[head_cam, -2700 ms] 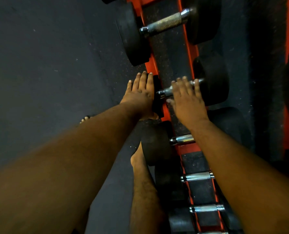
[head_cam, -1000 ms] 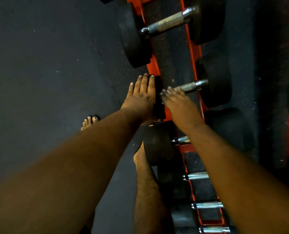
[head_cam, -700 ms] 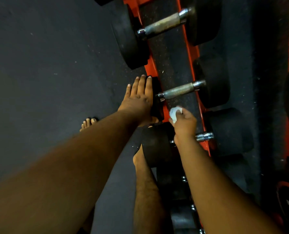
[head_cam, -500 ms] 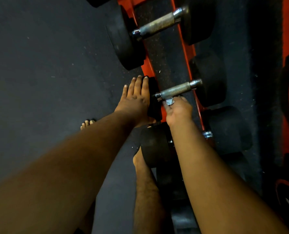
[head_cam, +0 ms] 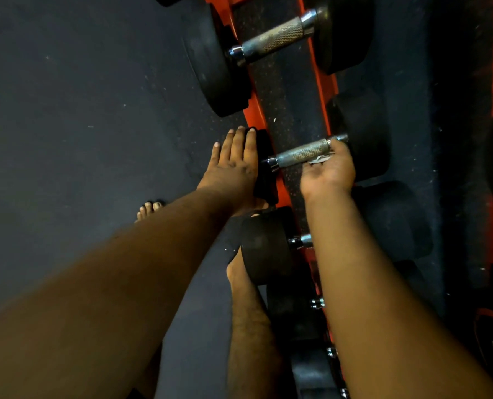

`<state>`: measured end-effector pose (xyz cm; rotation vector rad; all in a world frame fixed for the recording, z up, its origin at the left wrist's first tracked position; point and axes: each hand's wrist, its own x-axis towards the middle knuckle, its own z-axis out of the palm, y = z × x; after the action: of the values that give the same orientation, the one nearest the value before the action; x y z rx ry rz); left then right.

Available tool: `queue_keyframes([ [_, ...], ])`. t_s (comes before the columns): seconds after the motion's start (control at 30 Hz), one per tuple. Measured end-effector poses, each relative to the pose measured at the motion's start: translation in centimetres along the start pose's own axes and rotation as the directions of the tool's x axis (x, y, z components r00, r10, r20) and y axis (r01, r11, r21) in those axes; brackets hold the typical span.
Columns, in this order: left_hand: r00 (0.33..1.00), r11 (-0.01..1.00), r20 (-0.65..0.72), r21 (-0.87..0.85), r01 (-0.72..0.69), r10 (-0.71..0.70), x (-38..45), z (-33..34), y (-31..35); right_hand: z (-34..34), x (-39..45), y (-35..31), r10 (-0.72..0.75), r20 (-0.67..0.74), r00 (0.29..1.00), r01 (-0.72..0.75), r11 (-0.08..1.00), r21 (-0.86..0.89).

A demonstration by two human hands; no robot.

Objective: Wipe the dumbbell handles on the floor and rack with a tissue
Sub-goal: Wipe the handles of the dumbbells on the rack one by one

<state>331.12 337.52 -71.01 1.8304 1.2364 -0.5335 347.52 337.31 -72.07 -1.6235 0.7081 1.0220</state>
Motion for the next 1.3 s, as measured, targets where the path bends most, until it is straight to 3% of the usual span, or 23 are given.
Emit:
queue_keyframes([
  [0.33, 1.000, 1.000, -0.014, -0.002, 0.002, -0.002, 0.2, 0.2, -0.2, 0.2, 0.1, -0.5, 0.037, 0.128, 0.991, -0.028, 0.997, -0.075],
  [0.47, 1.000, 1.000, -0.007, -0.005, 0.000, 0.000, 0.2, 0.2, -0.2, -0.5, -0.9, 0.2, 0.020, 0.078, 0.997, -0.014, 0.997, -0.081],
  [0.63, 1.000, 1.000, -0.011, 0.012, 0.004, -0.004, 0.3, 0.4, -0.2, 0.1, 0.4, 0.1, 0.036, 0.130, 0.991, -0.033, 0.999, -0.029],
  [1.3, 1.000, 1.000, 0.013, -0.011, 0.014, -0.014, 0.1, 0.0, 0.2, 0.5, -0.4, 2.9, 0.160, 0.086, 0.983, -0.146, 0.978, -0.150],
])
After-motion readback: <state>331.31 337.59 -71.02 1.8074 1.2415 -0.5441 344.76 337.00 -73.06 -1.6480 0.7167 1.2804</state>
